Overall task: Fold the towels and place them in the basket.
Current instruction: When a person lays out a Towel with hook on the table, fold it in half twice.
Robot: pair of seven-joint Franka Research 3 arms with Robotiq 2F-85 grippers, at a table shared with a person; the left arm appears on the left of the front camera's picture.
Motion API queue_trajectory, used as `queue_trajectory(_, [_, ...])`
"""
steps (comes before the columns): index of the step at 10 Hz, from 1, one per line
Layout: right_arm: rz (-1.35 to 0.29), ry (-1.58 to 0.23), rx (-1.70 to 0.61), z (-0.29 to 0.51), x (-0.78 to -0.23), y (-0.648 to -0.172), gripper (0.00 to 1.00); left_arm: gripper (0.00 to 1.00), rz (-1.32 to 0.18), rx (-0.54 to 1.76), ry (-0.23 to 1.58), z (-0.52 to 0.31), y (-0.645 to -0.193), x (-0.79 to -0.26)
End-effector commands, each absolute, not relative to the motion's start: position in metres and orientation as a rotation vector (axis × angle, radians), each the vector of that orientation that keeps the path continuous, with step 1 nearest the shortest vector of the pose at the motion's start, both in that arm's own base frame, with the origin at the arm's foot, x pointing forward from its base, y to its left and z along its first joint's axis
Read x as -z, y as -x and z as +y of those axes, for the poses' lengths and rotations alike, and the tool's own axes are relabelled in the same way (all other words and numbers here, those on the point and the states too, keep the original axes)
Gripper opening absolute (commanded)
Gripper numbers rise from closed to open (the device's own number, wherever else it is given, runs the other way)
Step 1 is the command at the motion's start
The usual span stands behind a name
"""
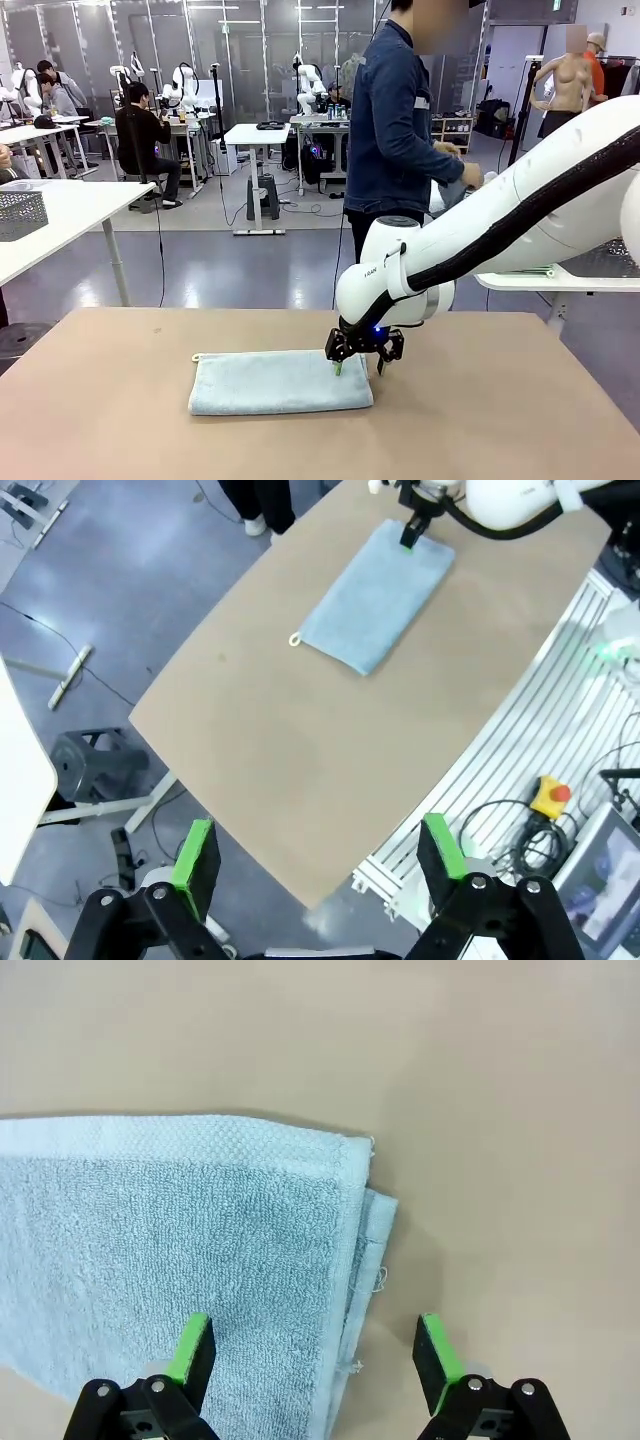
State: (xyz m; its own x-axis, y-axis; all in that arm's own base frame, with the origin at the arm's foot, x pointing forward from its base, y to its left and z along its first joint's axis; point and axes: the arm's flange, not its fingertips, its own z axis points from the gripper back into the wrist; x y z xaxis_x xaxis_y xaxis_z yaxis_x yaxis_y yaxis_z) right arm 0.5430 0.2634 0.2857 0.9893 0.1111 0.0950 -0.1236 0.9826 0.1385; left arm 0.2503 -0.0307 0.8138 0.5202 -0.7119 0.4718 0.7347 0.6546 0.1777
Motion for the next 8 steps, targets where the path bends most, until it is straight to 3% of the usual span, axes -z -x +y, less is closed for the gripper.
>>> queue_trajectory(1, [-0.103, -0.155, -0.084, 0.265, -0.282, -0.542, 1.0, 1.0, -0.525, 0.877, 0.026, -0.04, -0.253, -0.807])
queue_trajectory(4, [-0.084, -0.118, -0.109, 0.272, -0.28, -0.54, 1.0, 1.0, -0.525, 0.877, 0.026, -0.04, -0.253, -0.807])
queue_trajectory(7, [-0.07, -0.084, -0.127, 0.278, -0.278, -0.539, 0.1, 1.0, -0.525, 0.877, 0.026, -0.04, -0.253, -0.807])
queue_trajectory(8, [-0.06, -0.071, -0.129, 0.281, -0.275, -0.538, 0.0, 1.0, -0.525, 0.877, 0.026, -0.04, -0.253, -0.807])
